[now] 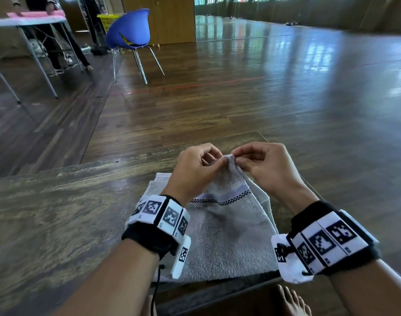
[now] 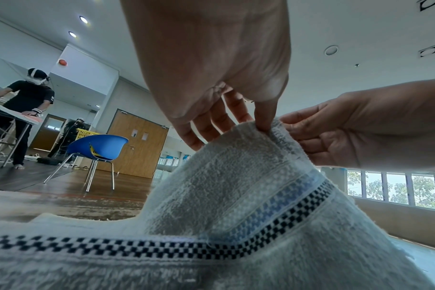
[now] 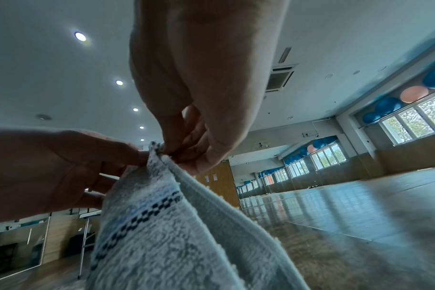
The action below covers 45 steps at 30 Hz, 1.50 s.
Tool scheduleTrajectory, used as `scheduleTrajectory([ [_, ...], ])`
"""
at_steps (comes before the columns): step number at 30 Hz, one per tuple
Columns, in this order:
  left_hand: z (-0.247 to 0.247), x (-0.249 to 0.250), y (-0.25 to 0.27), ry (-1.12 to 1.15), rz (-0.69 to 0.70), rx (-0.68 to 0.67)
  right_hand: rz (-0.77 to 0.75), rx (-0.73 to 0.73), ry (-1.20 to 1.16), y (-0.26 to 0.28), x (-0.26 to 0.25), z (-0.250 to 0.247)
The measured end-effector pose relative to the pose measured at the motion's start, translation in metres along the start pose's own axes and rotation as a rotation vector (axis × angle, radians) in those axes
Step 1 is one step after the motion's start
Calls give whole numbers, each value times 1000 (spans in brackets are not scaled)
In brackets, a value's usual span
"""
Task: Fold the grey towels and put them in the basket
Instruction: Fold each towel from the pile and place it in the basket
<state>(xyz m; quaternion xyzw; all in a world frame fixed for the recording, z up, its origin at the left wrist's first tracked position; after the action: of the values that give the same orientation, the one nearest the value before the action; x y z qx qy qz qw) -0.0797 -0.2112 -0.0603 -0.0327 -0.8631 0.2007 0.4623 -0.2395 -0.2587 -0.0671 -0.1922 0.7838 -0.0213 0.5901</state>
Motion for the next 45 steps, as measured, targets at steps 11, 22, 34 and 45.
scheduleTrajectory([
  [11,4,1,-1,-21,-16,-9,6,2,11,-1,2,1],
  [22,14,-1,5,-62,17,-239,-37,-92,88,-1,-1,8],
  [34,-44,-37,13,-418,-5,-171,-63,156,124,-15,17,-58],
  [45,-102,-71,38,-545,-92,20,39,262,218,-12,52,-66],
])
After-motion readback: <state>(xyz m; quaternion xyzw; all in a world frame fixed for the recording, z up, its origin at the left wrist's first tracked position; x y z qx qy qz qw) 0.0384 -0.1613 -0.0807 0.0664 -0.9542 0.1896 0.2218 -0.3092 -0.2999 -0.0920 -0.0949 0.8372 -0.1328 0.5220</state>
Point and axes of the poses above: each hand's wrist, its own y-axis away from the middle knuckle, its own z-axis out of the palm, x = y × z, the point moved 8 cm from there along -y, towards the middle knuckle, and after that the axes turned 1 degree about x, right-handed, at the moved point
